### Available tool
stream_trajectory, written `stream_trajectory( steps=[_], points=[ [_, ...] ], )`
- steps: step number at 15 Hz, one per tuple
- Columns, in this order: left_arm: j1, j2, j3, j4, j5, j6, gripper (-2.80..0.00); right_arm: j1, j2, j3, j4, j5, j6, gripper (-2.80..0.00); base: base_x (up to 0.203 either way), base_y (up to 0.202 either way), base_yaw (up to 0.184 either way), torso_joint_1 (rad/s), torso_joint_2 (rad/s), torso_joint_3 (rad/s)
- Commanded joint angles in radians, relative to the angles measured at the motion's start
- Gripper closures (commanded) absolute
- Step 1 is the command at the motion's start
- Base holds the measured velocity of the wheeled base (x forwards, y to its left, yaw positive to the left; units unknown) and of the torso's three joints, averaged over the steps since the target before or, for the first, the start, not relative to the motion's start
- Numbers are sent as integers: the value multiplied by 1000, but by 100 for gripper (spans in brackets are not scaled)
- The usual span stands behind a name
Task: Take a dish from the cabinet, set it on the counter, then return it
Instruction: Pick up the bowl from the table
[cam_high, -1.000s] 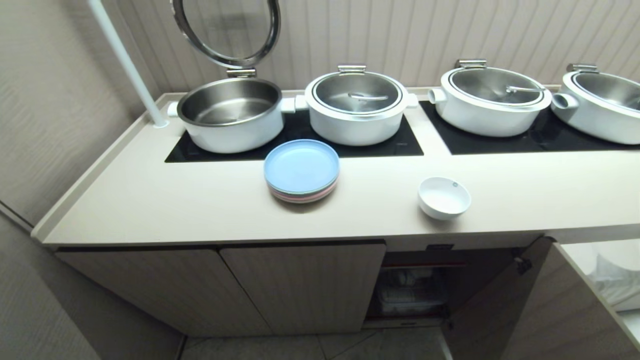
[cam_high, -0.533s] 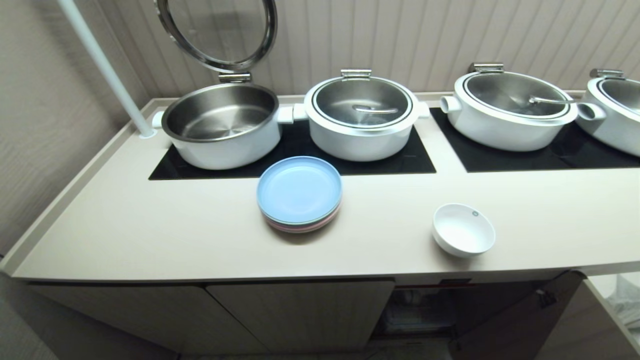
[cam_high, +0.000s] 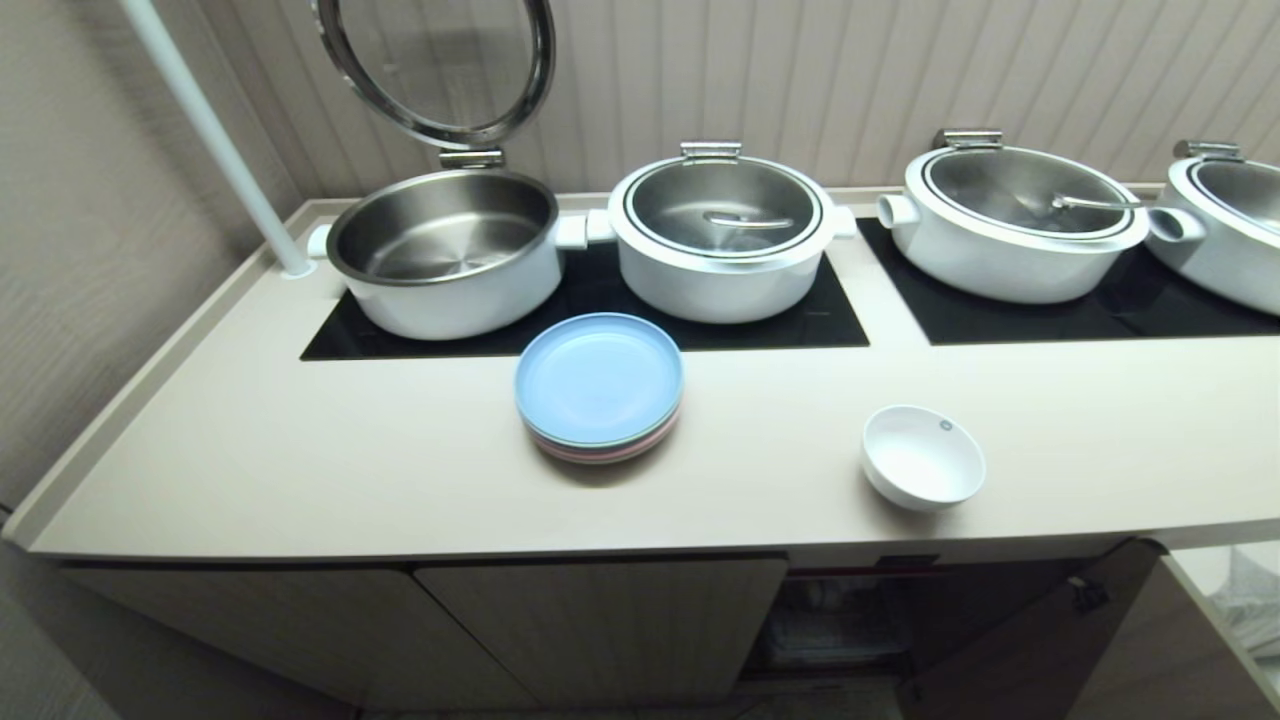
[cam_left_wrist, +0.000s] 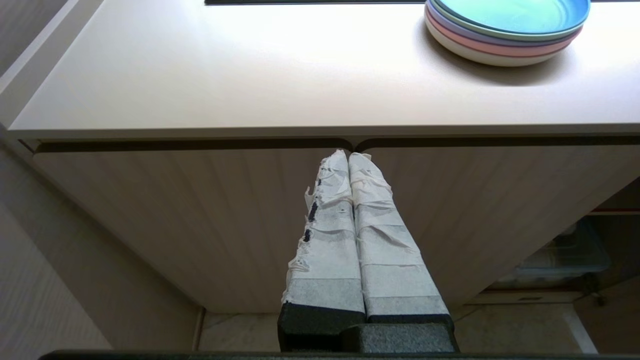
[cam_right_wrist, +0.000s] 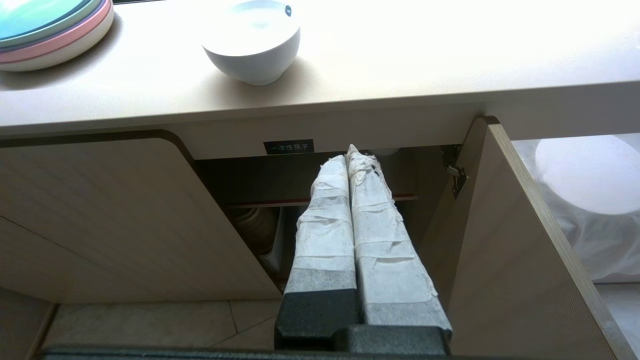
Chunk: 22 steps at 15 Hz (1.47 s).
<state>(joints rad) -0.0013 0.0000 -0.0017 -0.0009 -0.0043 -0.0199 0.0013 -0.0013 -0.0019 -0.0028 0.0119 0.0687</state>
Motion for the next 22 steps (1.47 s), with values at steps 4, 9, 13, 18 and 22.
stream_trajectory(
  steps=[4, 9, 13, 18, 22],
  points=[
    [0, 0, 0, -1, 0, 0, 0, 0, 1, 0, 0, 0, 0, 0, 0, 0, 0, 0, 0, 0],
    [0, 0, 0, -1, 0, 0, 0, 0, 1, 0, 0, 0, 0, 0, 0, 0, 0, 0, 0, 0],
    [0, 0, 0, -1, 0, 0, 0, 0, 1, -1, 0, 0, -7, 0, 0, 0, 0, 0, 0, 0],
    [0, 0, 0, -1, -2, 0, 0, 0, 1, -8, -6, -4, -4, 0, 0, 0, 0, 0, 0, 0],
    [0, 0, 0, -1, 0, 0, 0, 2, 42, -106, 10, 1, -3, 0, 0, 0, 0, 0, 0, 0]
  ],
)
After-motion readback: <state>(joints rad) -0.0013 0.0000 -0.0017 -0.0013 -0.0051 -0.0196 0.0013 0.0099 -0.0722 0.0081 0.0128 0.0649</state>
